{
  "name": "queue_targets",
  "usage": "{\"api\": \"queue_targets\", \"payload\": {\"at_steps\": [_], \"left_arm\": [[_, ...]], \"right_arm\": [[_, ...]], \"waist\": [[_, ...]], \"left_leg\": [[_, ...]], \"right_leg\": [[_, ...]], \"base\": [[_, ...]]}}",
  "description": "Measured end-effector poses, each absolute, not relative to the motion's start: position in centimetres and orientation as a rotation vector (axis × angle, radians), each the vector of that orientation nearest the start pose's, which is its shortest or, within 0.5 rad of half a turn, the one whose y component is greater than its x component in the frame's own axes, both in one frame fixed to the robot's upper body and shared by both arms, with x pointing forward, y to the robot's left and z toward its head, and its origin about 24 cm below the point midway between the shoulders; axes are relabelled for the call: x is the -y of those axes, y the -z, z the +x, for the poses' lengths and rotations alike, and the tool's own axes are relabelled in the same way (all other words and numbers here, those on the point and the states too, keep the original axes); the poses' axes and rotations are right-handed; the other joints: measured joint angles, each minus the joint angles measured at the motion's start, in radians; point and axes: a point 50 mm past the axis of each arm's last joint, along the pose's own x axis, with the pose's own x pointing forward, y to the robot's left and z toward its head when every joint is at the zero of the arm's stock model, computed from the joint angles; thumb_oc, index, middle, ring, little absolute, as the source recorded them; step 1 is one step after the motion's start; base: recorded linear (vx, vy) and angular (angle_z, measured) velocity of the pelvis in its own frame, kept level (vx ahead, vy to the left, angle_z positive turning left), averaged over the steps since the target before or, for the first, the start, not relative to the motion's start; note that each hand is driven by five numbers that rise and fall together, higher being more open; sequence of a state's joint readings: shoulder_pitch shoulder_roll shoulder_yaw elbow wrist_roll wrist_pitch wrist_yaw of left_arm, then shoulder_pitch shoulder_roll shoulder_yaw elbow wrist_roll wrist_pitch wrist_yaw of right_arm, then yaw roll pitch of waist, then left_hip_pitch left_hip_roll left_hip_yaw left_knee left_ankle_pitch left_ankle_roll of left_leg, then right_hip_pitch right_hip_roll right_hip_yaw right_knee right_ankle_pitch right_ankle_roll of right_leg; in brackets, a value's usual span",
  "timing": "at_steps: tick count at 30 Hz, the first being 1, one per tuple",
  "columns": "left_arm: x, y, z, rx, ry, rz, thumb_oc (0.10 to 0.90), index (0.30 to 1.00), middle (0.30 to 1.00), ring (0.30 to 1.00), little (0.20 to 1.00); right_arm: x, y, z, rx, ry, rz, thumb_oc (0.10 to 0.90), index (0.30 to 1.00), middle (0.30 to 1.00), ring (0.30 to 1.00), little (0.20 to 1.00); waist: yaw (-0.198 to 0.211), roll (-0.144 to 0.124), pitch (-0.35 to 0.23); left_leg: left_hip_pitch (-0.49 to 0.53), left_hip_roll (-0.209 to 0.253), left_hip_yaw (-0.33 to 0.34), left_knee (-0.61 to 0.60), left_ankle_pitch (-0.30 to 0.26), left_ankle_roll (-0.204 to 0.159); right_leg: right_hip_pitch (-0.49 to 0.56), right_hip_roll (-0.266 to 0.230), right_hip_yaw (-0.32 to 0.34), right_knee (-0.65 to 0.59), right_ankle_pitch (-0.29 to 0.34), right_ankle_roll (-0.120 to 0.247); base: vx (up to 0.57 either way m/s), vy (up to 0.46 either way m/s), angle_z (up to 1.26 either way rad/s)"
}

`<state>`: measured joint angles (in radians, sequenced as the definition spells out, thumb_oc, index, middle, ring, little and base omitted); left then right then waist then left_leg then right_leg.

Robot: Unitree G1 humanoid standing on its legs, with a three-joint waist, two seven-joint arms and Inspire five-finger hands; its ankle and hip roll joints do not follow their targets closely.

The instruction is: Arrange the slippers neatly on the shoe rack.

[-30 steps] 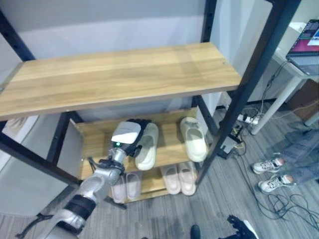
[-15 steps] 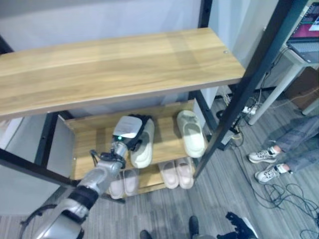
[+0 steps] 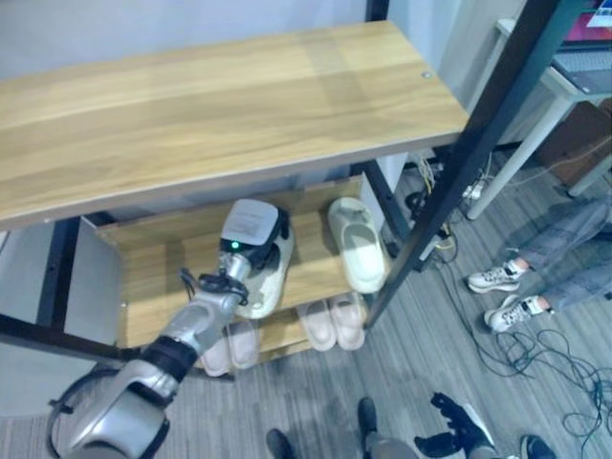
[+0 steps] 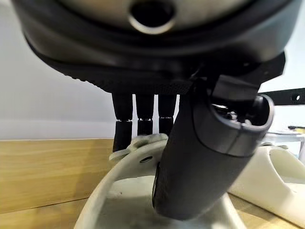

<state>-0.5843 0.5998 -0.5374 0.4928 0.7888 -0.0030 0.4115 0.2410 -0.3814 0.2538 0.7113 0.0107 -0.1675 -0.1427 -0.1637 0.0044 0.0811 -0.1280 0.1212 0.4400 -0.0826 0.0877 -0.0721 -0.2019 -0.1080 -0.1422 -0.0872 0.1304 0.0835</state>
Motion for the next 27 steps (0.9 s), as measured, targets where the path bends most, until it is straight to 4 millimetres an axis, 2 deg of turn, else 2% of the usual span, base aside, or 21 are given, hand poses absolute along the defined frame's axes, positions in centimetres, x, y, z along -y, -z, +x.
{"api": "queue_targets", "payload": {"at_steps": [2,5,13,21,22,23,24,27], "left_arm": [[-17.6,-10.8,34.8,0.444,-0.003,1.549,0.400,0.300,0.300,0.300,0.300],[-17.0,-11.0,35.0,0.459,-0.002,1.534,0.400,0.300,0.300,0.300,0.300],[-14.4,-14.5,36.8,0.569,-0.059,1.513,0.400,0.300,0.300,0.300,0.300],[-12.7,-15.9,37.7,0.611,-0.075,1.552,0.400,0.300,0.300,0.300,0.300],[-12.6,-16.4,37.8,0.631,-0.096,1.541,0.435,0.352,0.352,0.352,0.352],[-12.5,-16.4,37.8,0.635,-0.097,1.537,0.745,0.818,0.818,0.818,0.818],[-12.4,-16.4,37.8,0.636,-0.098,1.530,0.800,0.900,0.900,0.900,0.900],[-11.9,-16.4,37.8,0.631,-0.103,1.514,0.800,0.900,0.900,0.900,0.900]], "right_arm": [[24.2,11.8,11.2,-0.779,0.006,-0.458,0.800,0.900,0.900,0.900,0.900],[24.2,11.7,11.3,-0.775,0.006,-0.459,0.800,0.900,0.900,0.900,0.900],[24.7,10.8,13.0,-0.719,0.012,-0.489,0.800,0.900,0.900,0.900,0.900],[24.9,10.0,13.9,-0.665,0.011,-0.503,0.800,0.900,0.900,0.900,0.900],[24.9,9.9,14.1,-0.657,0.009,-0.505,0.800,0.900,0.900,0.900,0.900],[24.8,9.8,14.1,-0.653,0.008,-0.504,0.800,0.900,0.900,0.900,0.900],[24.8,9.8,14.1,-0.651,0.007,-0.504,0.800,0.900,0.900,0.900,0.900],[24.7,9.7,14.3,-0.641,0.005,-0.503,0.800,0.900,0.900,0.900,0.900]], "waist": [[0.001,0.000,0.003],[-0.001,0.000,0.005],[-0.003,-0.004,0.043],[-0.013,-0.007,0.058],[-0.007,-0.006,0.077],[-0.005,-0.006,0.080],[-0.002,-0.006,0.080],[0.004,-0.006,0.080]], "left_leg": [[-0.017,-0.003,0.000,0.000,0.002,0.002],[-0.025,-0.002,0.001,0.000,0.002,0.002],[-0.065,-0.002,0.022,0.000,0.005,0.007],[-0.081,-0.003,0.022,0.000,0.008,0.008],[-0.081,-0.003,0.022,0.000,0.011,0.008],[-0.081,-0.003,0.022,0.000,0.012,0.008],[-0.081,-0.002,0.022,0.000,0.012,0.008],[-0.081,-0.003,0.021,0.000,0.012,0.008]], "right_leg": [[-0.018,-0.002,0.001,0.000,0.005,0.001],[-0.026,-0.002,0.002,0.000,0.005,0.001],[-0.072,0.000,0.021,0.001,0.017,0.000],[-0.095,-0.007,0.022,-0.006,0.014,0.005],[-0.096,-0.007,0.023,-0.007,0.015,0.005],[-0.096,-0.006,0.023,-0.006,0.016,0.004],[-0.096,-0.006,0.023,-0.007,0.016,0.005],[-0.094,-0.007,0.022,-0.006,0.016,0.004]], "base": [[0.00,0.000,0.00],[-0.01,-0.004,0.00],[-0.01,-0.019,-0.07],[0.00,-0.007,-0.01],[0.00,0.000,0.00],[0.00,0.000,0.00],[0.00,0.000,0.00],[0.00,0.000,0.00]]}}
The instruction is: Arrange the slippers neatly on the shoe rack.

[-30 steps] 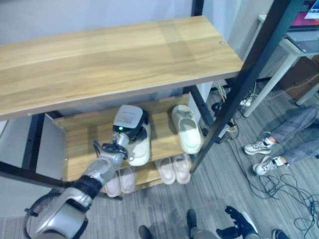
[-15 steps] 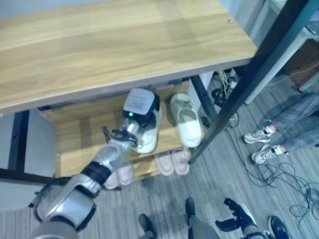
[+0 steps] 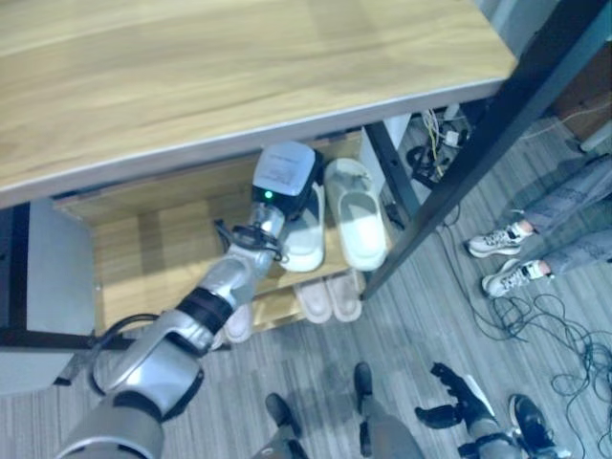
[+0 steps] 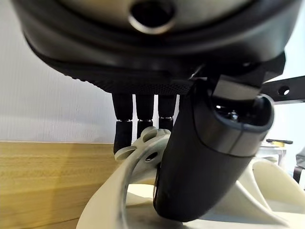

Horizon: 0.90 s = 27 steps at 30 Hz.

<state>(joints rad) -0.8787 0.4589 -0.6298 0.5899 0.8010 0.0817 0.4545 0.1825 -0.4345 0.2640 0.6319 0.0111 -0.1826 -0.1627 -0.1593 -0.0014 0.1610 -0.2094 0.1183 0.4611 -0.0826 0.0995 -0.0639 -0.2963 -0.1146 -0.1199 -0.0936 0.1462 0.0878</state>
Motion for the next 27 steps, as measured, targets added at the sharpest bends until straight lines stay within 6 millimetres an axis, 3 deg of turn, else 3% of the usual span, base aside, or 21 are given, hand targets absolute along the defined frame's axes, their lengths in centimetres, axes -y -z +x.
{"api": "queue_targets", "payload": {"at_steps": [9,14,27], "left_arm": [[-12.0,-14.7,37.6,0.512,-0.041,1.444,0.800,0.900,0.900,0.900,0.900],[-12.6,-12.7,36.2,0.463,-0.009,1.392,0.800,0.900,0.900,0.900,0.900],[-12.9,-11.7,35.8,0.433,0.031,1.396,0.800,0.900,0.900,0.900,0.900]], "right_arm": [[24.5,9.7,14.6,-0.638,0.007,-0.496,0.800,0.900,0.900,0.900,0.900],[23.8,10.2,14.6,-0.661,0.008,-0.473,0.800,0.900,0.900,0.900,0.900],[23.9,10.7,14.3,-0.701,0.013,-0.472,0.800,0.900,0.900,0.900,0.900]], "waist": [[-0.008,0.000,0.002],[-0.009,0.001,0.001],[-0.005,0.007,-0.013]], "left_leg": [[0.019,0.003,-0.007,0.000,0.001,0.001],[0.060,0.003,-0.018,0.000,0.000,0.000],[0.090,0.001,-0.029,0.000,0.004,0.001]], "right_leg": [[0.030,0.002,-0.012,0.008,0.010,-0.008],[0.074,0.002,-0.027,0.006,0.005,-0.008],[0.111,0.000,-0.036,0.007,0.007,-0.013]], "base": [[0.02,-0.020,0.02],[0.00,-0.004,0.04],[0.00,-0.005,0.03]]}}
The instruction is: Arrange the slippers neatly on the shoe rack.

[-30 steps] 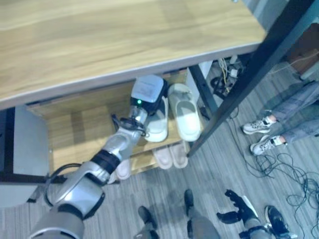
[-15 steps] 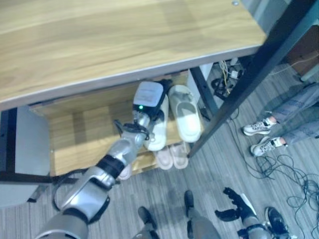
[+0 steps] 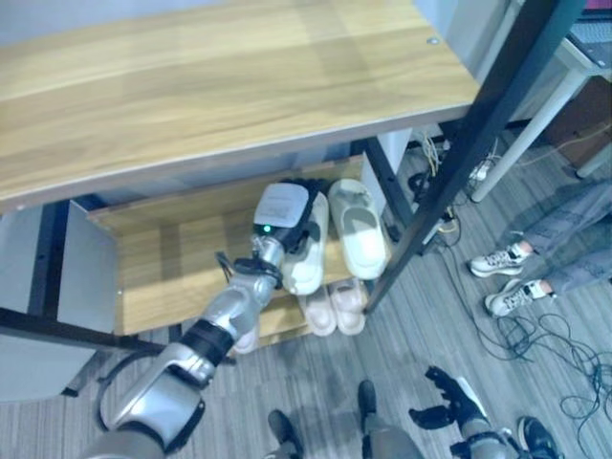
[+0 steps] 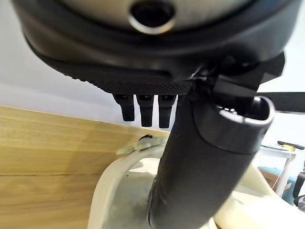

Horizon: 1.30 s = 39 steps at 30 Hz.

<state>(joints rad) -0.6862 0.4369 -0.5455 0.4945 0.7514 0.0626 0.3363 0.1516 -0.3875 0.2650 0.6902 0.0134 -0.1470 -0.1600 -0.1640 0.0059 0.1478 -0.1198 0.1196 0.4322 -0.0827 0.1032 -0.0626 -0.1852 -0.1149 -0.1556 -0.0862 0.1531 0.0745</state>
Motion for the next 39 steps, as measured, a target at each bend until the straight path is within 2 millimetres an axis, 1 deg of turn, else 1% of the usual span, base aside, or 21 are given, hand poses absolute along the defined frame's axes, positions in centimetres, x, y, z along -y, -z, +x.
{"api": "queue_targets", "payload": {"at_steps": [3,4,7,8,11,13,14,16,20,22,23,26,27,28,32,34,36,39], "left_arm": [[-13.0,-11.3,35.6,0.424,0.038,1.379,0.800,0.900,0.900,0.900,0.900],[-13.2,-11.1,35.3,0.416,0.044,1.348,0.800,0.900,0.900,0.900,0.900],[-13.4,-10.6,35.1,0.405,0.053,1.345,0.800,0.900,0.900,0.900,0.900],[-13.5,-10.7,35.1,0.406,0.052,1.347,0.800,0.900,0.900,0.900,0.900],[-13.8,-11.2,34.4,0.420,0.024,1.260,0.800,0.900,0.900,0.900,0.900],[-13.9,-11.1,34.1,0.422,0.022,1.247,0.800,0.900,0.900,0.900,0.900],[-14.1,-10.7,33.8,0.415,0.032,1.235,0.800,0.900,0.900,0.900,0.900],[-14.1,-10.5,33.5,0.407,0.037,1.208,0.800,0.900,0.900,0.900,0.900],[-14.6,-10.5,32.9,0.397,0.036,1.136,0.800,0.900,0.900,0.900,0.900],[-14.8,-10.4,32.8,0.392,0.035,1.141,0.800,0.900,0.900,0.900,0.900],[-15.8,-10.0,32.4,0.363,0.013,1.135,0.800,0.900,0.900,0.900,0.900],[-16.9,-9.1,31.8,0.319,-0.009,1.121,0.800,0.900,0.900,0.900,0.900],[-17.6,-8.2,31.2,0.273,-0.006,1.100,0.800,0.900,0.900,0.900,0.900],[-17.8,-7.7,30.9,0.254,-0.001,1.102,0.800,0.900,0.900,0.900,0.900],[-18.4,-5.9,29.7,0.186,0.025,1.100,0.800,0.900,0.900,0.900,0.900],[-18.6,-5.3,29.4,0.163,0.031,1.097,0.800,0.900,0.900,0.900,0.900],[-18.7,-5.0,29.4,0.141,0.032,1.066,0.800,0.900,0.900,0.900,0.900],[-18.8,-4.9,29.4,0.131,0.032,1.066,0.800,0.900,0.900,0.900,0.900]], "right_arm": [[24.0,11.2,13.8,-0.735,0.023,-0.461,0.800,0.900,0.900,0.900,0.900],[23.9,11.4,13.6,-0.747,0.033,-0.443,0.800,0.900,0.900,0.900,0.900],[23.7,11.8,13.1,-0.771,0.035,-0.429,0.800,0.900,0.900,0.900,0.900],[23.6,11.9,13.0,-0.771,0.032,-0.427,0.800,0.900,0.900,0.900,0.900],[23.6,11.9,12.9,-0.775,0.033,-0.423,0.800,0.900,0.900,0.900,0.900],[23.6,12.0,12.7,-0.779,0.033,-0.422,0.800,0.900,0.900,0.900,0.900],[23.5,12.1,12.3,-0.791,0.030,-0.418,0.800,0.900,0.900,0.900,0.900],[23.6,12.2,12.1,-0.797,0.031,-0.417,0.800,0.900,0.900,0.900,0.900],[23.2,12.7,11.4,-0.826,0.030,-0.401,0.800,0.900,0.900,0.900,0.900],[22.9,13.1,10.8,-0.855,0.030,-0.392,0.800,0.900,0.900,0.900,0.900],[22.6,13.2,10.9,-0.856,0.025,-0.382,0.800,0.900,0.900,0.900,0.900],[22.4,13.2,10.8,-0.858,0.021,-0.376,0.800,0.900,0.900,0.900,0.900],[22.4,13.3,10.6,-0.863,0.021,-0.375,0.800,0.900,0.900,0.900,0.900],[22.5,13.3,10.6,-0.864,0.022,-0.375,0.800,0.900,0.900,0.900,0.900],[22.4,13.3,10.6,-0.863,0.021,-0.375,0.800,0.900,0.900,0.900,0.900],[22.4,13.3,10.7,-0.861,0.021,-0.375,0.800,0.900,0.900,0.900,0.900],[22.4,13.3,10.7,-0.860,0.021,-0.375,0.800,0.900,0.900,0.900,0.900],[22.4,13.3,10.6,-0.862,0.021,-0.374,0.800,0.900,0.900,0.900,0.900]], "waist": [[0.002,0.000,-0.017],[0.001,-0.001,-0.019],[0.004,-0.003,-0.029],[0.003,-0.005,-0.031],[0.005,-0.006,-0.038],[0.006,-0.006,-0.045],[0.007,-0.008,-0.061],[0.009,-0.010,-0.063],[0.021,-0.013,-0.066],[0.035,-0.017,-0.073],[0.036,-0.018,-0.082],[0.040,-0.020,-0.089],[0.045,-0.021,-0.090],[0.057,-0.021,-0.090],[0.059,-0.021,-0.092],[0.059,-0.022,-0.093],[0.059,-0.024,-0.095],[0.057,-0.029,-0.098]], "left_leg": [[0.003,0.001,-0.001,0.000,0.000,0.000],[0.010,0.001,-0.001,0.000,0.000,0.000],[0.020,0.000,-0.001,-0.001,0.000,0.000],[0.020,0.000,-0.001,0.000,0.000,0.000],[0.020,-0.001,-0.002,0.000,0.001,0.000],[0.020,0.000,-0.002,0.000,0.001,0.000],[0.024,0.001,-0.003,0.000,0.001,0.000],[0.035,0.001,-0.004,0.000,0.001,0.000],[0.042,0.000,-0.025,0.000,0.004,0.000],[0.042,0.000,-0.028,-0.001,0.004,-0.001],[0.042,-0.001,-0.028,-0.003,0.002,-0.003],[0.042,-0.001,-0.029,-0.004,-0.001,-0.007],[0.042,-0.001,-0.031,-0.003,-0.001,-0.007],[0.040,-0.001,-0.034,-0.003,0.000,-0.006],[0.036,-0.001,-0.038,0.000,0.003,-0.001],[0.036,-0.001,-0.038,0.000,0.003,-0.001],[0.036,-0.002,-0.037,0.000,0.003,-0.001],[0.036,-0.001,-0.037,0.000,0.003,-0.001]], "right_leg": [[0.003,0.001,-0.001,0.000,0.000,0.000],[0.011,0.001,-0.001,0.000,0.000,0.000],[0.019,0.000,0.000,-0.001,-0.002,0.001],[0.019,-0.001,0.000,-0.001,-0.002,0.001],[0.019,-0.002,0.000,-0.001,-0.001,0.000],[0.020,-0.001,-0.001,-0.001,-0.001,0.000],[0.025,0.000,-0.002,-0.001,-0.001,0.000],[0.037,0.000,-0.003,-0.001,-0.001,0.000],[0.055,-0.002,-0.022,-0.001,-0.003,0.001],[0.057,-0.002,-0.025,-0.004,-0.011,0.008],[0.057,-0.003,-0.025,-0.008,-0.013,0.008],[0.056,-0.003,-0.025,-0.008,-0.014,0.008],[0.054,-0.003,-0.027,-0.008,-0.015,0.006],[0.054,-0.003,-0.030,-0.008,-0.017,0.007],[0.055,-0.002,-0.033,-0.007,-0.012,0.001],[0.056,-0.001,-0.034,-0.001,-0.010,0.001],[0.056,-0.001,-0.033,-0.001,-0.010,0.001],[0.055,-0.001,-0.033,-0.001,-0.010,0.001]], "base": [[0.00,0.000,0.00],[0.00,0.000,0.00],[0.00,0.000,0.00],[0.00,0.000,0.00],[0.00,0.000,0.00],[0.00,0.000,0.00],[0.00,0.000,0.00],[0.00,-0.003,0.03],[-0.01,0.005,0.12],[-0.01,0.014,0.07],[-0.01,0.011,0.03],[0.00,0.000,0.00],[-0.02,0.026,0.05],[-0.02,0.031,0.07],[0.00,0.007,0.01],[0.00,0.000,0.00],[0.00,0.000,0.00],[0.00,0.000,0.00]]}}
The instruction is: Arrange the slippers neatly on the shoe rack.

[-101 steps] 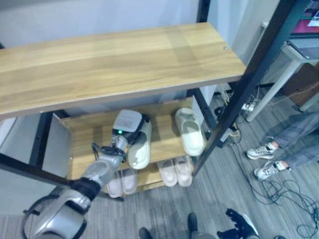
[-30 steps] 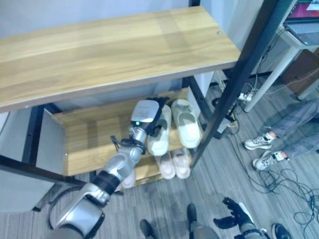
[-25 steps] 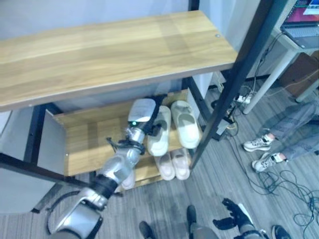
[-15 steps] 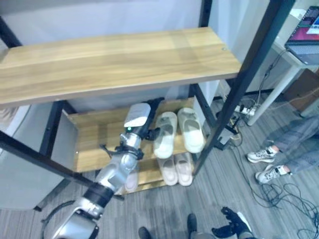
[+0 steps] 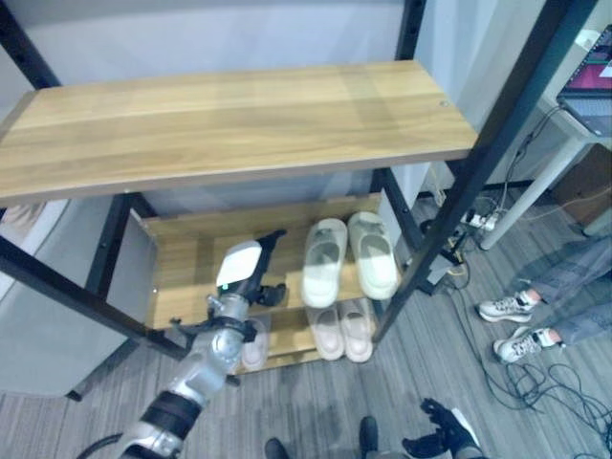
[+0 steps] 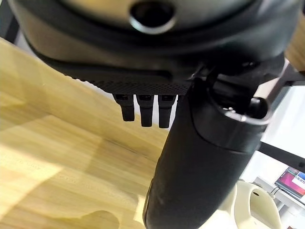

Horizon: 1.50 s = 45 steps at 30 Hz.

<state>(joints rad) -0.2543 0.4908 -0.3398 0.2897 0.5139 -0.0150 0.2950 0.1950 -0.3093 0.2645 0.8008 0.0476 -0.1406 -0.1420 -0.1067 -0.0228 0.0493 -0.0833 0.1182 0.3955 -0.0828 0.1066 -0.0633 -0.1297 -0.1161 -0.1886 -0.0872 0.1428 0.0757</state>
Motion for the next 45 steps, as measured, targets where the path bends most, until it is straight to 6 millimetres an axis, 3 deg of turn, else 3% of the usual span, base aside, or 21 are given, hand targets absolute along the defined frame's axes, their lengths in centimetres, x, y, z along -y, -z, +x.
{"api": "queue_targets", "payload": {"at_steps": [4,5,6,7,14,17,26,27,28,31,37,42,43,44,45], "left_arm": [[-19.0,-4.4,29.3,0.107,0.034,1.071,0.800,0.900,0.900,0.900,0.900],[-19.0,-4.3,29.3,0.102,0.035,1.071,0.555,0.533,0.533,0.533,0.533],[-19.0,-4.0,29.3,0.092,0.038,1.064,0.439,0.359,0.359,0.359,0.359],[-19.0,-3.9,29.3,0.081,0.036,1.034,0.400,0.300,0.300,0.300,0.300],[-16.8,-2.6,29.1,0.012,0.073,0.811,0.400,0.300,0.300,0.300,0.300],[-16.4,-1.3,29.1,-0.055,0.072,0.738,0.400,0.300,0.300,0.300,0.300],[-16.1,-0.3,29.1,-0.121,0.061,0.604,0.400,0.300,0.300,0.300,0.300],[-16.1,-0.3,29.2,-0.125,0.062,0.594,0.471,0.406,0.406,0.406,0.406],[-16.0,-0.3,29.3,-0.126,0.064,0.595,0.499,0.448,0.448,0.448,0.448],[-15.4,0.1,29.4,-0.143,0.068,0.524,0.400,0.300,0.300,0.300,0.300],[-14.6,0.3,29.4,-0.170,0.068,0.393,0.400,0.300,0.300,0.300,0.300],[-12.4,0.3,29.4,-0.157,0.125,0.372,0.400,0.300,0.300,0.300,0.300],[-12.4,0.2,29.5,-0.156,0.129,0.378,0.618,0.627,0.627,0.627,0.627],[-12.4,0.2,29.5,-0.155,0.133,0.387,0.800,0.900,0.900,0.900,0.900],[-12.4,0.2,29.5,-0.155,0.136,0.388,0.800,0.900,0.900,0.900,0.900]], "right_arm": [[22.4,13.3,10.6,-0.864,0.021,-0.374,0.800,0.900,0.900,0.900,0.900],[22.4,13.3,10.6,-0.864,0.021,-0.374,0.800,0.900,0.900,0.900,0.900],[22.4,13.3,10.5,-0.866,0.021,-0.374,0.800,0.900,0.900,0.900,0.900],[22.4,13.3,10.5,-0.868,0.022,-0.375,0.800,0.900,0.900,0.900,0.900],[22.4,13.3,10.5,-0.871,0.022,-0.375,0.800,0.900,0.900,0.900,0.900],[22.6,13.4,10.4,-0.876,0.023,-0.378,0.800,0.900,0.900,0.900,0.900],[23.1,13.5,9.5,-0.903,0.028,-0.389,0.800,0.900,0.900,0.900,0.900],[23.2,13.5,9.4,-0.905,0.029,-0.390,0.800,0.900,0.900,0.900,0.900],[23.2,13.5,9.3,-0.906,0.029,-0.390,0.800,0.900,0.900,0.900,0.900],[23.2,13.5,9.3,-0.906,0.029,-0.390,0.800,0.900,0.900,0.900,0.900],[23.2,13.5,9.3,-0.905,0.027,-0.395,0.800,0.900,0.900,0.900,0.900],[23.2,13.5,9.4,-0.903,0.027,-0.397,0.800,0.900,0.900,0.900,0.900],[23.2,13.5,9.4,-0.904,0.028,-0.397,0.800,0.900,0.900,0.900,0.900],[23.2,13.5,9.3,-0.904,0.029,-0.398,0.800,0.900,0.900,0.900,0.900],[23.2,13.5,9.3,-0.904,0.030,-0.399,0.800,0.900,0.900,0.900,0.900]], "waist": [[-0.002,-0.004,-0.006],[-0.002,-0.004,-0.007],[-0.002,-0.004,-0.007],[-0.001,-0.003,-0.007],[-0.004,0.001,-0.011],[-0.017,0.008,-0.018],[-0.026,0.032,-0.038],[-0.026,0.032,-0.038],[-0.026,0.032,-0.038],[-0.026,0.033,-0.039],[-0.030,0.033,-0.039],[-0.031,0.031,-0.038],[-0.031,0.031,-0.038],[-0.031,0.031,-0.038],[-0.031,0.030,-0.038]], "left_leg": [[0.003,0.000,0.001,0.000,0.000,-0.001],[0.003,0.000,0.001,0.000,0.000,-0.001],[0.003,0.000,0.001,0.000,0.000,-0.001],[0.003,0.000,0.001,0.000,0.000,-0.001],[0.003,0.000,0.004,0.000,-0.001,-0.001],[0.003,0.001,0.010,0.000,-0.001,-0.001],[0.003,0.000,0.012,0.000,-0.005,-0.003],[0.003,0.000,0.012,0.000,-0.005,-0.003],[0.003,0.000,0.012,0.000,-0.006,-0.004],[0.003,0.000,0.012,0.000,-0.010,-0.006],[-0.001,0.000,0.014,0.000,-0.010,-0.006],[-0.003,-0.003,0.016,0.000,-0.010,-0.001],[-0.003,-0.003,0.016,0.000,-0.011,-0.001],[-0.003,-0.004,0.016,0.000,-0.011,-0.001],[-0.003,-0.005,0.016,0.000,-0.011,0.000]], "right_leg": [[-0.002,-0.002,0.000,-0.007,-0.010,0.008],[-0.002,-0.002,0.001,-0.007,-0.011,0.009],[-0.002,-0.002,0.001,-0.007,-0.011,0.009],[-0.002,-0.002,0.001,-0.007,-0.011,0.009],[-0.003,-0.001,0.004,-0.007,-0.005,0.001],[-0.007,0.000,0.010,-0.007,-0.006,0.002],[-0.009,-0.001,0.013,-0.007,-0.012,0.010],[-0.009,-0.001,0.013,-0.007,-0.012,0.010],[-0.009,-0.001,0.013,-0.007,-0.012,0.010],[-0.009,-0.002,0.012,-0.007,-0.012,0.010],[-0.014,-0.001,0.015,-0.007,-0.012,0.010],[-0.017,-0.001,0.016,-0.007,-0.012,0.011],[-0.017,-0.001,0.016,-0.007,-0.013,0.011],[-0.017,-0.002,0.016,-0.007,-0.013,0.012],[-0.017,-0.002,0.016,-0.007,-0.013,0.012]], "base": [[0.00,0.000,0.00],[0.00,0.000,0.00],[0.00,0.000,0.00],[0.00,0.000,0.00],[0.00,-0.002,0.00],[0.01,-0.016,-0.06],[0.00,0.000,0.00],[0.00,0.000,0.00],[0.00,0.000,0.00],[0.00,0.000,0.00],[0.00,0.000,0.00],[0.00,-0.006,0.00],[0.00,0.000,0.00],[0.00,0.000,0.00],[0.00,0.000,0.00]]}}
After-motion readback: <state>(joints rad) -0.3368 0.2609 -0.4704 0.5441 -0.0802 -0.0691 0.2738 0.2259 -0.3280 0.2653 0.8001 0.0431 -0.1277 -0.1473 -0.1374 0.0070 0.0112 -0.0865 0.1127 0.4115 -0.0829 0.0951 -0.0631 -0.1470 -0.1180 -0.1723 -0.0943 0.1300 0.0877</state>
